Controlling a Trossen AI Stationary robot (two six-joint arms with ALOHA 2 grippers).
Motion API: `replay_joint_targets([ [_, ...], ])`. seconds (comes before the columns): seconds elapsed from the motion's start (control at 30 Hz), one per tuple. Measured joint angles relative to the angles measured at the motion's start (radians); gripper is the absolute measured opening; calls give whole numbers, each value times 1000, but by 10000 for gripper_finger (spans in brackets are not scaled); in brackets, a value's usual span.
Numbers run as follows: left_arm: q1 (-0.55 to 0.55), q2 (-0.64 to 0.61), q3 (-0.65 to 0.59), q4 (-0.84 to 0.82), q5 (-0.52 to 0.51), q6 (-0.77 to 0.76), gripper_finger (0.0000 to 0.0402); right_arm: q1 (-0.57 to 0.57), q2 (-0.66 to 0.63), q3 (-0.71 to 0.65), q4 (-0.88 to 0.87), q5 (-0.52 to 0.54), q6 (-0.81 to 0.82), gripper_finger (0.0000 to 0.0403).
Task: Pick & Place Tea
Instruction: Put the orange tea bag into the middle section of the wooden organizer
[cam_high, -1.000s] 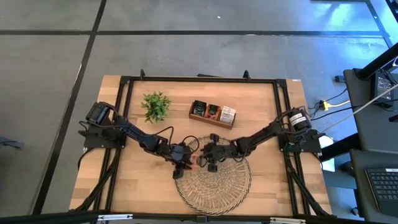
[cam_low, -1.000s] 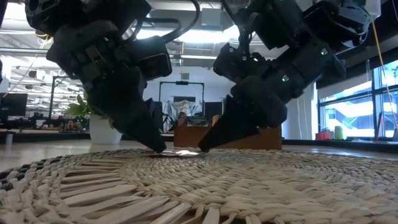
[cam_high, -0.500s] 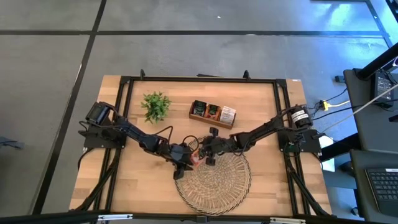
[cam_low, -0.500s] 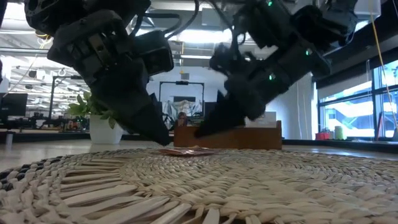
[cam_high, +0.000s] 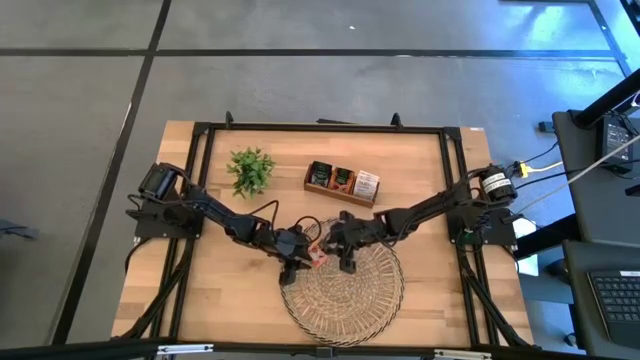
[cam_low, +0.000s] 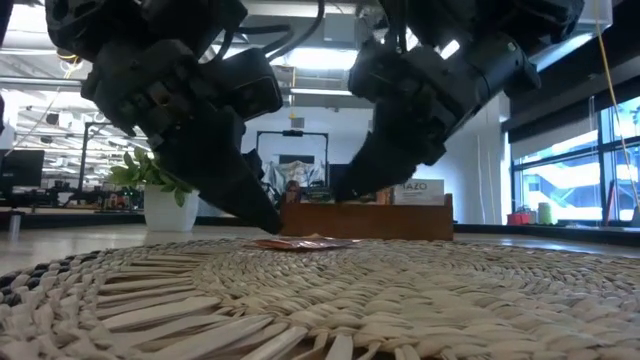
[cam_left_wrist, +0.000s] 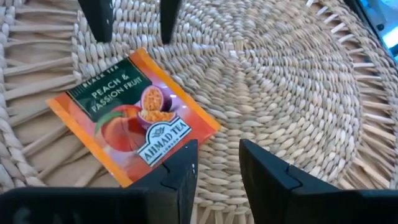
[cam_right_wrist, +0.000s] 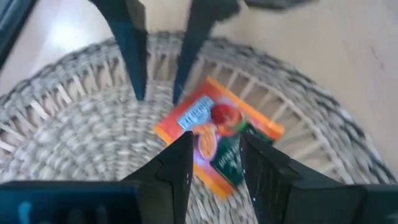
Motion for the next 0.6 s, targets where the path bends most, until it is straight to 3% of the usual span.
replay_joint_targets([
  [0.27, 0, 0, 0, -17, -21, -21, 114, -18, 0, 0, -78, -8, 111, 153],
  [0.6, 0, 1, 0, -43, -43, -88, 114, -24, 0, 0, -97, -32, 194, 262],
])
